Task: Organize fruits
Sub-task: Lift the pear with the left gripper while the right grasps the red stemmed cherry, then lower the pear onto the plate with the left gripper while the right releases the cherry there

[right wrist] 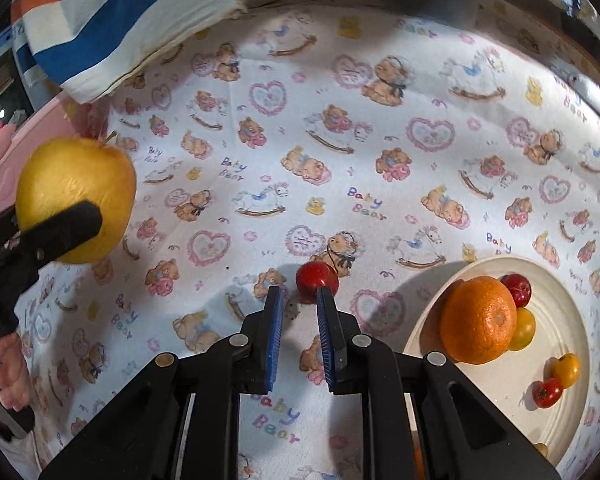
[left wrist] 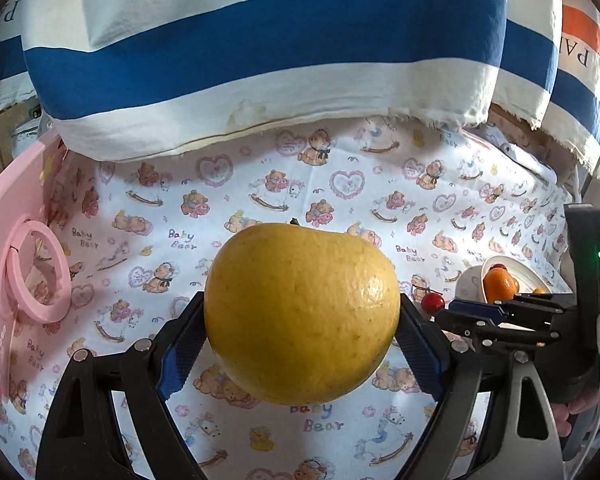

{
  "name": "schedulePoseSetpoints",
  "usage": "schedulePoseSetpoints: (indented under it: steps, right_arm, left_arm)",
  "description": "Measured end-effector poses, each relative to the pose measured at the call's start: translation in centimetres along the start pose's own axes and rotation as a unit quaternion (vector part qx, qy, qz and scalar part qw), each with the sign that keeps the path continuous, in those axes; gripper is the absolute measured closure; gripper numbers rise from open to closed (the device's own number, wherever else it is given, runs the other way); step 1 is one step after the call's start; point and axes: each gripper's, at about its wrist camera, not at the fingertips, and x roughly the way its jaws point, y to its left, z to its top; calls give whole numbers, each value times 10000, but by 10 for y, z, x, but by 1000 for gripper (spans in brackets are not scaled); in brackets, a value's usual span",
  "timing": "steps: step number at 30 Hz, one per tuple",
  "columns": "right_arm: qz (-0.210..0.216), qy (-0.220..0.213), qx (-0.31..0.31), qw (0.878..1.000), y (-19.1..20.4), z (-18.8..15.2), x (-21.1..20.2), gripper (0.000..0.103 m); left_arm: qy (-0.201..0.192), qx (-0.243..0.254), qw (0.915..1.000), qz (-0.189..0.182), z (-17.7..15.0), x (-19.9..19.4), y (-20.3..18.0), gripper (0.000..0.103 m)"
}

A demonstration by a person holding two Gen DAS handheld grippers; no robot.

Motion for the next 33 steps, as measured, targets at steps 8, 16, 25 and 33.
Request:
schedulePoseSetpoints:
  steps: [8, 16, 25, 33]
  right_arm:
    - [-145, -14, 130, 9998, -2, 12, 22, 71]
    - [-197, 128, -62, 9997, 10, 17, 36, 71]
    - [-463, -378, -379, 9975, 21, 3, 8, 76]
    - [-975, -1394, -319, 9849, 24, -20, -52, 76]
  left_arm:
    - [37, -38, 10000, 22, -1, 2, 4, 16]
    - [42, -2, 10000, 32, -1, 2, 3, 16]
    - [-17, 159, 9999, 35, -2, 1, -2, 16]
    - [-189, 192, 9991, -325, -4, -11, -11, 16]
